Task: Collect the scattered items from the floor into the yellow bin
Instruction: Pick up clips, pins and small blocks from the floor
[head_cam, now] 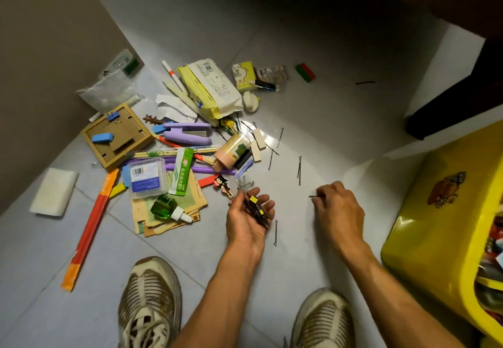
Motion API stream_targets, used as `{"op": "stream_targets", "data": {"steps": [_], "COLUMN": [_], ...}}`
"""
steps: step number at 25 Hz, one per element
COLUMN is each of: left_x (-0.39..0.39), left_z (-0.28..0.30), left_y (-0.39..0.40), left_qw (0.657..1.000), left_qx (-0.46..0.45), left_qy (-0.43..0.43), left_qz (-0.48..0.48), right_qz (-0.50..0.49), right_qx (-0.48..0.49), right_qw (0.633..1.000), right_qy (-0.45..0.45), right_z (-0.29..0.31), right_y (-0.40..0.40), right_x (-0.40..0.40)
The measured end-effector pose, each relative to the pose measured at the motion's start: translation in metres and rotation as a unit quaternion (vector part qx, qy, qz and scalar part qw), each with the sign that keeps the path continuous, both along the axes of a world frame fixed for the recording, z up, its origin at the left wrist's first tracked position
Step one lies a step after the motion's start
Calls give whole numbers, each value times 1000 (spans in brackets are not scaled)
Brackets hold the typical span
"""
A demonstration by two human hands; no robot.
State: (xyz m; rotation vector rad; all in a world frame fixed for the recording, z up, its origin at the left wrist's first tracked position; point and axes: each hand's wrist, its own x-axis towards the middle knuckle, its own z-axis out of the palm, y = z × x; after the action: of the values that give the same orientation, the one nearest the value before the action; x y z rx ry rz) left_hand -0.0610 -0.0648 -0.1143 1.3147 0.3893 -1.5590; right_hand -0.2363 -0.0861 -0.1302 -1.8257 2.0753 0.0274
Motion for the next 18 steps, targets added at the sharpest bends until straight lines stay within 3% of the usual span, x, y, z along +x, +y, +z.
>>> {"op": "stream_targets", "data": {"steps": [3,7,13,16,18], "left_x": [1,2,13,13,11], "left_z": [2,-3,-6,-5,-4], "left_y": [1,1,-7,-5,-3], "left_qw": [1000,1000,1000,1000,1000], "left_qx": [1,-1,-2,-7,-4], "left_qy": [0,-2,-2,-6,-5], "left_qz": [-7,-11,-2,-10,-24], "right_qz": [-24,-92,-40,-29,-35], "right_qx": [8,-29,-62,-18,43], "right_qw": [1000,987,997,999,997], "right_qy": [-14,-125,-16,14,-53], "right_z": [-12,-10,-22,-13,1], "right_y": [0,-47,-59,-61,-56], "right_x": [15,34,60,58,59]}}
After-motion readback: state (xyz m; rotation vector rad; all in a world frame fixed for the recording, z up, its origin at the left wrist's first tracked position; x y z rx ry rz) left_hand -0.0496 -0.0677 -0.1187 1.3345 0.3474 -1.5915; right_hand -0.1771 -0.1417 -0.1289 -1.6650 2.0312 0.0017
